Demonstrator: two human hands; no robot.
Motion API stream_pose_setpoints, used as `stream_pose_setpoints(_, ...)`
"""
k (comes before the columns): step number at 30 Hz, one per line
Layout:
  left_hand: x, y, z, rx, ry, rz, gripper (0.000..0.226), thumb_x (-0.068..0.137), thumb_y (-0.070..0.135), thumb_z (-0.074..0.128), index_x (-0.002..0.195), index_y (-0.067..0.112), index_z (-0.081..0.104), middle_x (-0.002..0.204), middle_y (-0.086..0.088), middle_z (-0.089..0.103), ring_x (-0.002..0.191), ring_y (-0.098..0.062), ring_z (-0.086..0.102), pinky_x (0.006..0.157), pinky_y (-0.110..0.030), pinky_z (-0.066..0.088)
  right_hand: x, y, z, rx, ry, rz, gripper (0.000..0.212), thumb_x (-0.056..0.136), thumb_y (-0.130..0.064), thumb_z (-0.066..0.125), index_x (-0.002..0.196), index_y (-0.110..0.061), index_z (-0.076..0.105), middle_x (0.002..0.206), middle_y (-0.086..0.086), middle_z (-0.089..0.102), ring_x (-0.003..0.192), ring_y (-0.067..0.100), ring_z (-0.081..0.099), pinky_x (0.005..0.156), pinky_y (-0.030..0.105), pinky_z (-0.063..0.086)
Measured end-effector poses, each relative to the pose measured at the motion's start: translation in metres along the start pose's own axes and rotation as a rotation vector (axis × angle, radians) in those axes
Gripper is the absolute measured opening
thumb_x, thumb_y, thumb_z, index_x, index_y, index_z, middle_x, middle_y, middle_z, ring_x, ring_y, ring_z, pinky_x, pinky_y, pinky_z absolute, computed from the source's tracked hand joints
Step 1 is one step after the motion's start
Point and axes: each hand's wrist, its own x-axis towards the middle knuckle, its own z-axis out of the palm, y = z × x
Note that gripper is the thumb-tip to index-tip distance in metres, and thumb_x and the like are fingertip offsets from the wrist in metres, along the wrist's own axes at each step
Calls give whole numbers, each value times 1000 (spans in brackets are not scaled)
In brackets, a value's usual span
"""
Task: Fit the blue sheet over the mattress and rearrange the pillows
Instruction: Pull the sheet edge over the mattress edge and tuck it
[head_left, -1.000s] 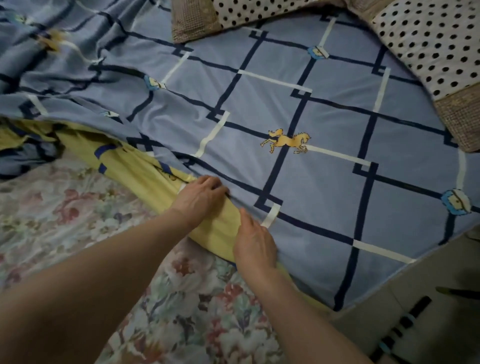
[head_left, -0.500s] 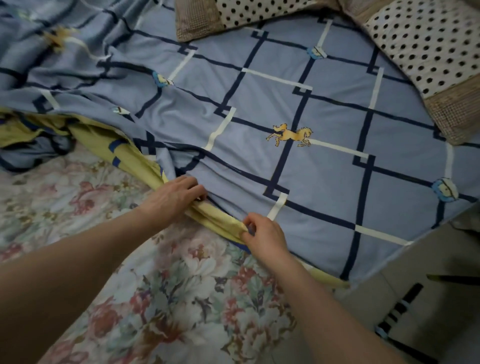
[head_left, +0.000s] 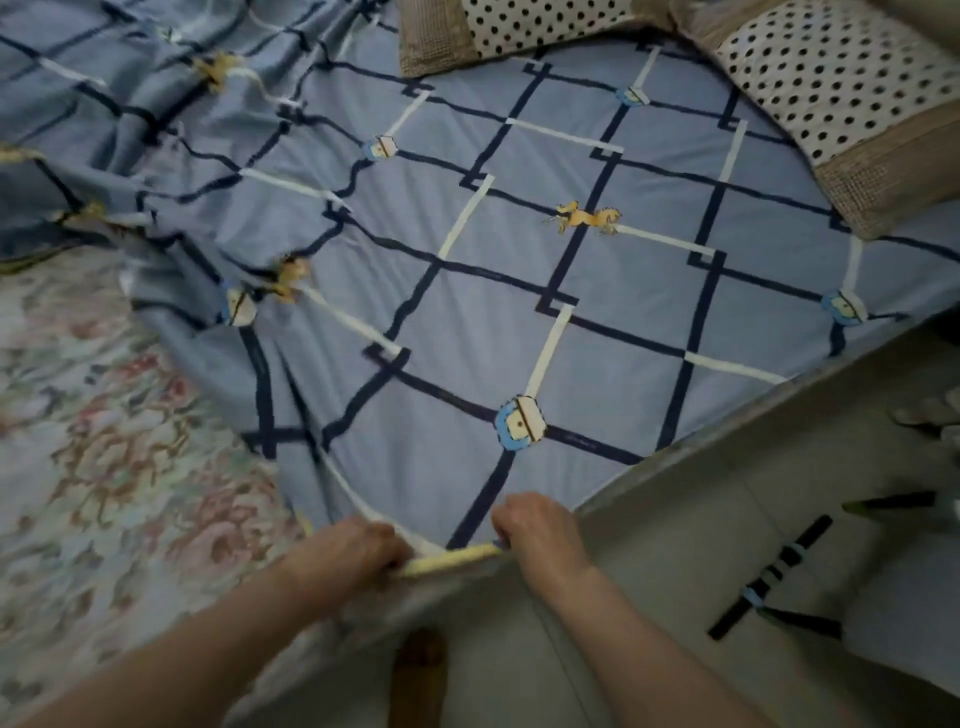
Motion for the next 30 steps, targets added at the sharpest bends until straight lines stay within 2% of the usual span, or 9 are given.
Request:
stream_pose_setpoints(3,-22,35,50,-89,-125,-99,18,84,19,56,88,27,40,97,1,55,85,-20,56,73,-32,45,-16,-6,36,37,-23,40,50,15,-6,89,48,-16,52,51,0,46,43,18,46,43,21,14)
stream_pose_setpoints(7,-22,33,72,-27,106,-102,25,75,34,67,93,27,51,88,6,58,74,-12,58,60,-23,45,-14,-10,55,-44,54,-8,48,21,-4,88,57,-17,57,56,1,50,48,20,49,46,23,18)
stream_pose_setpoints(9,-17,26,77,1,186,-80,18,81,34,52,95,24,58,85,3,60,70,-15,61,55,-26,49,-13,-13,59,-52,45,-28,47,20,-4,86,56,-17,59,54,1,51,46,20,49,47,22,17)
stream_pose_setpoints(13,-8,29,78,28,110,-80,17,90,19,50,105,19,59,96,-5,59,76,-26,61,57,-37,50,-11,-19,85,-56,62,-12,46,15,-5,86,48,-18,57,49,0,50,44,20,49,47,21,17)
stream_pose_setpoints(16,-6,36,70,18,3,-119,24,89,30,55,110,18,59,108,-6,56,91,-26,58,69,-39,49,-17,-27,84,-80,97,23,46,13,-1,86,47,-16,58,50,2,50,44,22,50,45,22,23)
stream_pose_setpoints(20,-41,13,41,78,256,12,22,82,37,59,89,16,60,89,-4,57,78,-24,53,61,-37,47,-14,-68,63,-26,240,-2,35,36,-2,80,62,-15,60,62,5,55,60,27,53,52,31,35)
stream_pose_setpoints(24,-88,-58,6,256,414,-42,44,82,40,54,120,18,59,125,-7,56,119,-28,48,100,-40,38,16,-139,41,69,415,-93,32,67,-12,73,98,-16,67,96,5,65,96,28,58,78,40,44)
stream_pose_setpoints(27,-117,-131,-21,408,309,-131,66,85,54,48,142,20,39,148,-10,39,142,-28,21,114,-46,17,49,-199,24,112,461,-122,46,76,-10,58,122,-13,58,118,10,61,109,31,55,90,45,45)
stream_pose_setpoints(30,-122,-190,-49,478,207,-131,90,69,47,77,144,20,36,148,-12,39,141,-30,21,114,-43,7,83,-248,20,165,477,-55,44,77,-15,54,122,-14,56,113,11,62,100,32,58,82,44,48)
